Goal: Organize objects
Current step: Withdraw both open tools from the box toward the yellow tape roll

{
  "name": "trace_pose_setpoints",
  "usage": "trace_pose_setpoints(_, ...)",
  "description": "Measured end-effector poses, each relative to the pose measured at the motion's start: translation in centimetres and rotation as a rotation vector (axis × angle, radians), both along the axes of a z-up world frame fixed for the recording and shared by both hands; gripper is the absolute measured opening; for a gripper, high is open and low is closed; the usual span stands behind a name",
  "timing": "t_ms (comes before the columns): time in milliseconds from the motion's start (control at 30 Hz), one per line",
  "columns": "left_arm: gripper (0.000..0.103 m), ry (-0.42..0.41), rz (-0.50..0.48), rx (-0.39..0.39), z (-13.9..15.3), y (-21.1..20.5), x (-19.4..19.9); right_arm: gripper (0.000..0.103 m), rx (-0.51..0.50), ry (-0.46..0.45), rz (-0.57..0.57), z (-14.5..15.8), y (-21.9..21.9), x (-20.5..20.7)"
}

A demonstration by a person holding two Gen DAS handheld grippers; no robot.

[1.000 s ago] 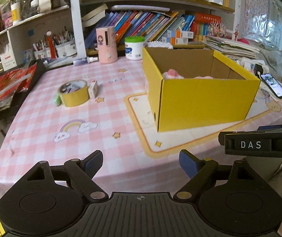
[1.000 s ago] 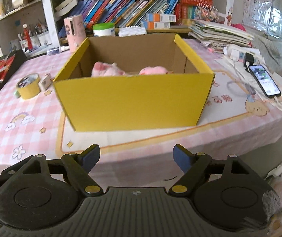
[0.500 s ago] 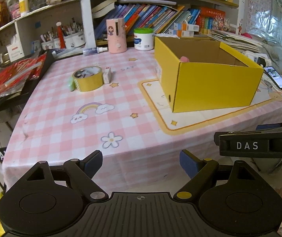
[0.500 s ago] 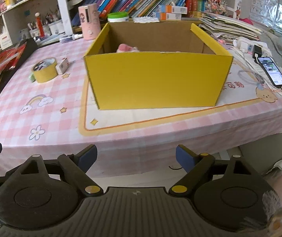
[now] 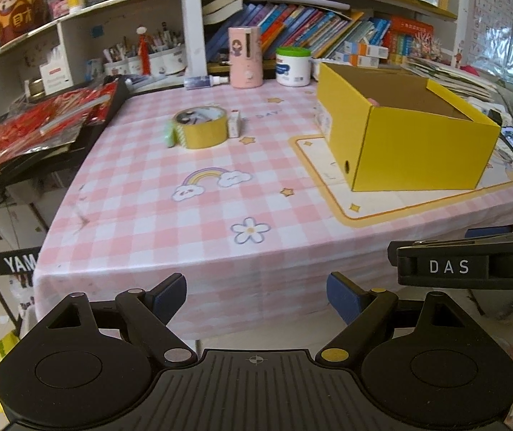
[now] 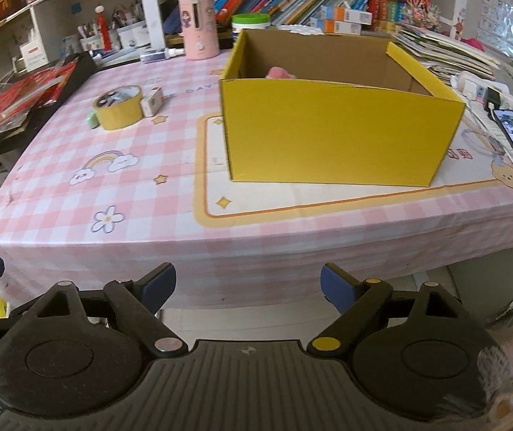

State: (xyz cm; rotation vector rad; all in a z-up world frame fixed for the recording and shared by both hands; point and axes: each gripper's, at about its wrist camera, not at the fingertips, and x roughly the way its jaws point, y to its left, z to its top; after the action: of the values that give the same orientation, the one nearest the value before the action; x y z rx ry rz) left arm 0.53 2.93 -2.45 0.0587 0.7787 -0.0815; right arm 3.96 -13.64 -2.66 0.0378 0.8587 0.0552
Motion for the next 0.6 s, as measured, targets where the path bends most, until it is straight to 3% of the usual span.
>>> trace_pose_setpoints(600,0.088,-0.018,0.119,-0.013,0.5,4.7,-1.5,0.089,-0.006,-0.019,0.124,0.6,5.5,0.0)
